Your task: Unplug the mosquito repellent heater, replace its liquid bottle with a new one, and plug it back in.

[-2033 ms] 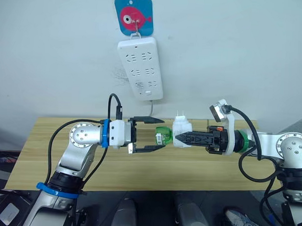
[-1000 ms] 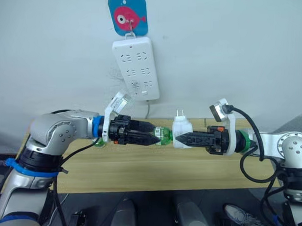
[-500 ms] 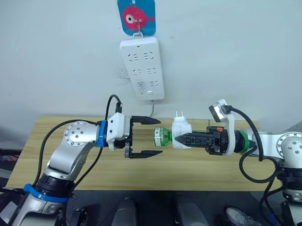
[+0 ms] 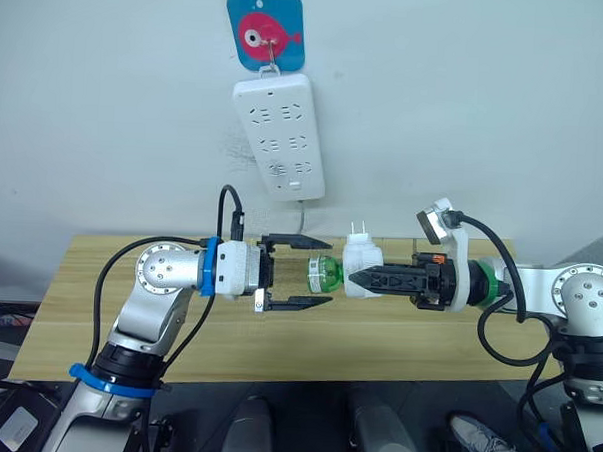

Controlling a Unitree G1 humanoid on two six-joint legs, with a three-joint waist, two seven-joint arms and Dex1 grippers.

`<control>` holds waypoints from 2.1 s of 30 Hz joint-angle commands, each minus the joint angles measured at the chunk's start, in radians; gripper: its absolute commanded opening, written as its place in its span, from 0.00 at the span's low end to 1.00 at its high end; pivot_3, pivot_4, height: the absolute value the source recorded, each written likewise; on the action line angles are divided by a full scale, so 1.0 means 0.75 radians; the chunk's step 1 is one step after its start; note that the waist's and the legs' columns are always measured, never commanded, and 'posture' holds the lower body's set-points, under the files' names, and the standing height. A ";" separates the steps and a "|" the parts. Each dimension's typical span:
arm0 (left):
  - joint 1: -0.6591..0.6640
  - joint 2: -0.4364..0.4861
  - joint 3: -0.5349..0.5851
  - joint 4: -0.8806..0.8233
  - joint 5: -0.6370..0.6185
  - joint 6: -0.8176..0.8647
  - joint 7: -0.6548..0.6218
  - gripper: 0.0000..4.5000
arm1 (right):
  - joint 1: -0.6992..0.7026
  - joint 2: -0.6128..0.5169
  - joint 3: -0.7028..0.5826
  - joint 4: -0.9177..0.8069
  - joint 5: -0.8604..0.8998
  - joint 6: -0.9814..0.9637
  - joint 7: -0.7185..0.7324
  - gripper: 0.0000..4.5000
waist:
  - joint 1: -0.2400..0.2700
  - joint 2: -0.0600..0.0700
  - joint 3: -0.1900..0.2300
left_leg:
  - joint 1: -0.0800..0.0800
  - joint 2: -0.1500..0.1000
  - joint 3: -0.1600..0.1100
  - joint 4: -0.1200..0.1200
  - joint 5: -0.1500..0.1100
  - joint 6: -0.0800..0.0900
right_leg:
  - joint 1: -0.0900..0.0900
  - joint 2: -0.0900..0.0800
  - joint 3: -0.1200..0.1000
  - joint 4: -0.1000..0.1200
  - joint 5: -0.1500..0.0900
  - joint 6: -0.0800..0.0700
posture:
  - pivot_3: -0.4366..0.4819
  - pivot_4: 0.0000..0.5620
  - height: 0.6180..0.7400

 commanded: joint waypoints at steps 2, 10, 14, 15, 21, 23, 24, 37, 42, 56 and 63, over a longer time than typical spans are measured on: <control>0.004 -0.008 0.002 -0.023 -0.031 -0.058 -0.026 0.50 | -0.013 0.001 -0.024 -0.026 0.038 -0.003 0.006 0.68 | 0.000 0.000 0.000 | 0.000 0.000 0.000 0.000 0.000 0.000 | 0.000 0.000 0.000 0.000 0.000 0.000 | 0.35 0.37 0.88; -0.167 0.282 0.024 -0.084 -0.556 1.189 0.061 0.50 | -0.007 0.004 -0.028 -0.036 0.015 -0.002 0.024 0.68 | -0.005 -0.001 0.001 | 0.000 0.000 -0.003 0.000 0.000 0.000 | 0.000 0.001 -0.002 0.002 0.000 0.000 | 0.36 0.37 0.88; -0.333 0.385 0.089 0.021 -0.872 1.707 0.055 0.50 | -0.010 -0.001 -0.026 -0.033 0.010 -0.001 0.032 0.68 | -0.015 0.000 0.002 | 0.000 0.000 -0.005 0.000 0.000 0.000 | 0.000 0.001 -0.005 0.002 0.000 0.000 | 0.36 0.38 0.88; -0.370 0.388 0.106 0.056 -0.918 1.790 0.072 0.50 | -0.011 -0.003 -0.024 -0.031 0.011 -0.002 0.035 0.68 | -0.015 0.000 0.002 | 0.000 0.000 -0.006 0.000 0.000 0.000 | 0.000 0.001 -0.005 0.002 0.000 0.000 | 0.36 0.38 0.88; -0.412 0.405 0.137 0.082 -0.984 1.960 0.116 0.50 | -0.006 -0.020 -0.017 -0.034 0.017 -0.008 0.041 0.68 | -0.018 0.000 0.002 | 0.000 0.001 -0.006 -0.001 0.000 0.000 | 0.000 0.001 -0.006 0.000 -0.001 0.000 | 0.36 0.37 0.88; -0.411 0.417 0.147 0.074 -0.998 1.992 0.118 0.50 | -0.004 -0.025 -0.018 -0.034 0.015 -0.008 0.041 0.68 | -0.018 0.000 0.002 | 0.000 0.001 -0.006 -0.001 0.000 0.000 | 0.000 0.001 -0.006 0.000 -0.001 0.000 | 0.36 0.37 0.88; -0.409 0.426 0.150 0.067 -1.001 2.002 0.112 0.50 | -0.003 -0.027 -0.018 -0.034 0.013 -0.008 0.042 0.68 | -0.017 0.000 0.002 | 0.000 0.001 -0.006 -0.001 0.000 0.000 | 0.000 0.001 -0.005 0.001 -0.001 0.000 | 0.36 0.37 0.88; -0.369 0.455 0.238 0.049 -1.111 2.167 0.209 0.50 | 0.000 -0.018 -0.031 0.000 -0.001 -0.052 0.009 0.68 | -0.015 0.000 0.002 | 0.000 0.001 -0.005 -0.001 0.000 0.000 | 0.000 0.001 -0.005 0.000 -0.001 0.000 | 0.37 0.38 0.88; -0.353 0.420 0.304 0.088 -1.232 2.250 0.332 0.50 | 0.001 -0.026 -0.022 -0.006 0.009 -0.062 0.003 0.68 | -0.012 0.000 0.002 | 0.000 0.001 -0.005 -0.001 0.000 0.000 | 0.000 0.000 -0.005 0.000 -0.001 0.000 | 0.37 0.38 0.88; -0.346 0.390 0.347 0.136 -1.314 2.364 0.413 0.50 | -0.007 -0.032 -0.020 -0.030 -0.019 -0.042 0.059 0.68 | -0.010 -0.001 0.003 | 0.000 0.001 -0.005 -0.001 0.000 0.000 | -0.001 0.000 -0.005 0.000 -0.001 0.000 | 0.37 0.38 0.88; -0.241 0.431 0.311 -0.011 -1.068 2.088 0.337 0.50 | 0.031 -0.076 0.066 0.003 -0.493 -0.137 -0.084 0.68 | -0.010 -0.001 0.003 | 0.001 0.001 -0.003 -0.001 0.000 0.000 | -0.001 0.000 -0.003 0.001 -0.001 0.000 | 0.36 0.38 0.88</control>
